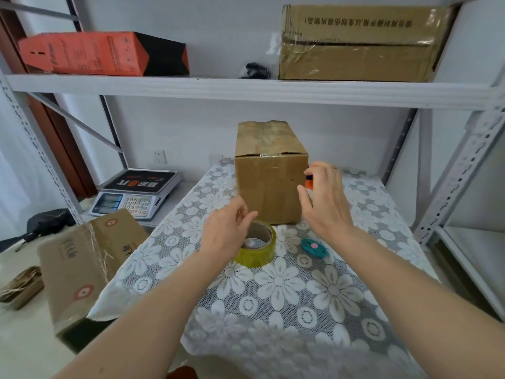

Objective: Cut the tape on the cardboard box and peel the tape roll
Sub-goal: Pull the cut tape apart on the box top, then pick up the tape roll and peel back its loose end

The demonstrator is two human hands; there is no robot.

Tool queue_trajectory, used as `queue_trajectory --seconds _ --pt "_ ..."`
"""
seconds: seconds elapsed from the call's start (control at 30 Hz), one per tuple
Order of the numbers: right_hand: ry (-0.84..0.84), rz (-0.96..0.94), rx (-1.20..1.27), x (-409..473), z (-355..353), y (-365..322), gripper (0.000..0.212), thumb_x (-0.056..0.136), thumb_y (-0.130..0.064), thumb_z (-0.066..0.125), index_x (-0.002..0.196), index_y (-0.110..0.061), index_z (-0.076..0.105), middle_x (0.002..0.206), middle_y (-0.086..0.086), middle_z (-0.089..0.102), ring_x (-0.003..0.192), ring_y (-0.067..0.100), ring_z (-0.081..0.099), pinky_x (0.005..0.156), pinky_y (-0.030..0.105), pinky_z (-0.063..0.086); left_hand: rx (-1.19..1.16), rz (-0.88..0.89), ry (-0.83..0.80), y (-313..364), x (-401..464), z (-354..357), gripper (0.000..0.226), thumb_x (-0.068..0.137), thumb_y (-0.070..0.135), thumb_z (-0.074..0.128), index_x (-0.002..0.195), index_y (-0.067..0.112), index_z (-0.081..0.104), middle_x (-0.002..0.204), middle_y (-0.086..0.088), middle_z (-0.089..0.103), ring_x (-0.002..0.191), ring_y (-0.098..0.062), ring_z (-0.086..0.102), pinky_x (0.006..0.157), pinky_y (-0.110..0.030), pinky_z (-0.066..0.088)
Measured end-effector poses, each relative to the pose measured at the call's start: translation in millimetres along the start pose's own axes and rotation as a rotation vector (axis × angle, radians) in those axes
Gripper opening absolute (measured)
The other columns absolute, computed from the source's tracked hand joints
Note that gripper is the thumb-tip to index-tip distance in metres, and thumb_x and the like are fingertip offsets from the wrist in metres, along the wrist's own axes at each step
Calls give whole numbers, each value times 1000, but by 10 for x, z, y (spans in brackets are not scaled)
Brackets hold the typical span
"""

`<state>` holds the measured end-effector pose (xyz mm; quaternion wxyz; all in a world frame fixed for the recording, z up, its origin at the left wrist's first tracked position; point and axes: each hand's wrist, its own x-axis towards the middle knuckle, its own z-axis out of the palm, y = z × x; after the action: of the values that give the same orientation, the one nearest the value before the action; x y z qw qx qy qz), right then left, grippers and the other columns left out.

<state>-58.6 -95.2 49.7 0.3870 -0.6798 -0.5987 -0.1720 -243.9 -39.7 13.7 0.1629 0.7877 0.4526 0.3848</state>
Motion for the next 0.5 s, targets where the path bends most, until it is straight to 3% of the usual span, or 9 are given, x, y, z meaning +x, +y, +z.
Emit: queue_trajectory --seconds 0.17,0.3,0.43,0.5 --pt "-294 -31 59 -199 53 -90 17 93 -17 51 109 -12 56 112 1 54 100 15 53 85 32 48 -42 -169 23 -38 -44 -14 38 87 41 63 64 18 44 57 5 47 57 -14 44 55 -31 36" --pt "-552 -66 128 -364 142 -200 30 90 -17 56 119 -16 58 131 -3 47 123 15 41 97 26 35 -116 -294 65 -22 -101 -69 40 95 38 52 62 15 44 59 0 47 59 -19 44 55 -33 35" --pt "-755 -9 139 -445 203 -353 43 81 -12 54 124 -16 57 150 1 30 141 19 16 114 37 23 -333 -489 -14 -108 -120 -94 27 96 37 45 88 15 57 88 -1 64 85 -25 62 83 -45 52" --pt "-844 -34 105 -484 253 -409 39 80 -18 59 119 -16 60 152 1 26 142 22 13 116 41 19 -439 -547 -90 -156 -141 -92 20 93 37 47 90 20 59 97 -4 69 90 -28 67 88 -50 53"
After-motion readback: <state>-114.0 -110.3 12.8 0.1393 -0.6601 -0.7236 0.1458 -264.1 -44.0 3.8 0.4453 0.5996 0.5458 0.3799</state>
